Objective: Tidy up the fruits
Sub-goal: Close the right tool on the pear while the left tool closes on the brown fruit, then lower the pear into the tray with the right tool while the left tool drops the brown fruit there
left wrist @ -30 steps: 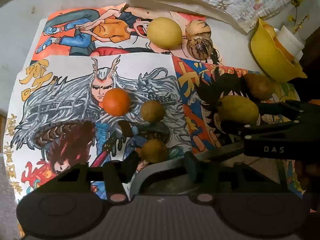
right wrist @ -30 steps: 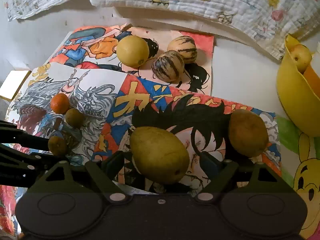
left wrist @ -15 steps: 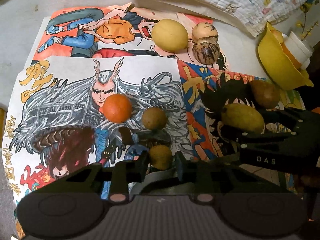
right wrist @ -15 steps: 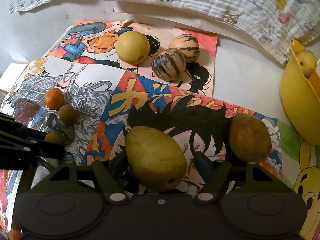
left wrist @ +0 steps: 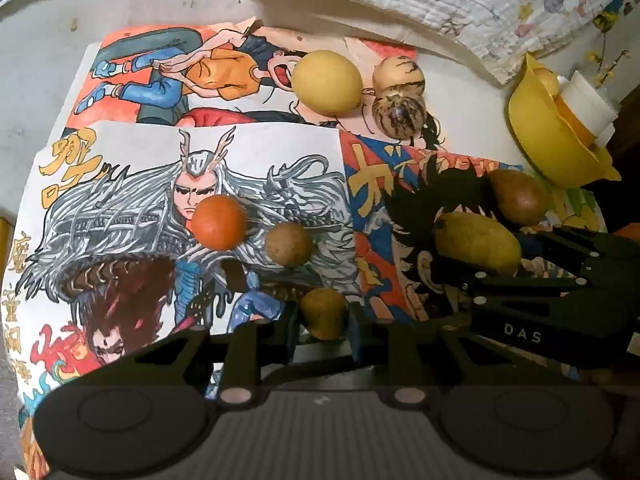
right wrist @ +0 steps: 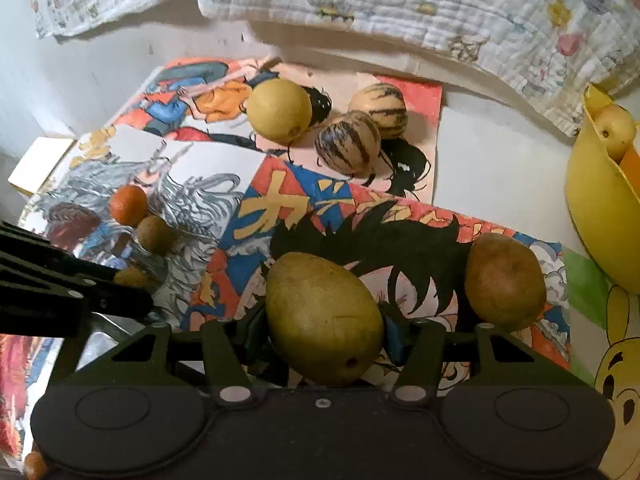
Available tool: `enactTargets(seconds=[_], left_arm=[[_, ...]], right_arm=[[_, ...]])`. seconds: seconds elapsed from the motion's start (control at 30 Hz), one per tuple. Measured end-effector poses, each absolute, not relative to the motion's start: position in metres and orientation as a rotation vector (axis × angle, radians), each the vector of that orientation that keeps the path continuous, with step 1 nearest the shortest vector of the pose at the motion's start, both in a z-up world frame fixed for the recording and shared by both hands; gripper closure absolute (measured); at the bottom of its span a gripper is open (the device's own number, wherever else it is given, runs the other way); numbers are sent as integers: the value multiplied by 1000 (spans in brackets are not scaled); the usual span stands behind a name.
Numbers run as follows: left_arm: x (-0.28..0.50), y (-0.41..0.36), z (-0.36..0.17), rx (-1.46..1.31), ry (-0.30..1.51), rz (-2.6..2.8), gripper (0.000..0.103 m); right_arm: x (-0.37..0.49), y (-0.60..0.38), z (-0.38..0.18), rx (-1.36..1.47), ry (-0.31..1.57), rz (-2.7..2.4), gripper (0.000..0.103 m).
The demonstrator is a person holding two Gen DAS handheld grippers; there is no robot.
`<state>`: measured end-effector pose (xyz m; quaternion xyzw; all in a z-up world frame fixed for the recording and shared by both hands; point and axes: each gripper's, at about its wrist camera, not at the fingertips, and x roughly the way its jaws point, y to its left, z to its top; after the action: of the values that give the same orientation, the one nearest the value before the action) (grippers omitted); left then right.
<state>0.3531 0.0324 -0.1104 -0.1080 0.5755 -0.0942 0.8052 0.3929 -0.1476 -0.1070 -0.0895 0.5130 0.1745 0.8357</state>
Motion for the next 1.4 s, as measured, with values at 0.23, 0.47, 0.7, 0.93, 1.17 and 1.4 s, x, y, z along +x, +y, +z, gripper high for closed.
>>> enactTargets(seconds=[0.23, 0.47, 0.7, 0.93, 1.17, 1.4], left_arm=[[341, 33, -99, -243, 1219, -188, 76], [318, 31, -89, -242, 1207, -175, 76], [288, 29, -86, -262, 1222, -134, 76], [268, 28, -87, -281, 1242, -99, 76], [256, 26, -90, -284, 1271, -71, 75], [256, 24, -97, -244, 1333, -39, 75]], right_arm=[[376, -154, -87, -178, 1044, 426, 45], [349, -163, -74, -138, 1050, 481, 45], [323, -160, -67, -153, 1069, 573, 45], [303, -150, -72, -215, 1133, 669, 45], [294, -146, -79, -229, 1190, 703, 45], [301, -149, -88, -188, 1269, 661, 45]])
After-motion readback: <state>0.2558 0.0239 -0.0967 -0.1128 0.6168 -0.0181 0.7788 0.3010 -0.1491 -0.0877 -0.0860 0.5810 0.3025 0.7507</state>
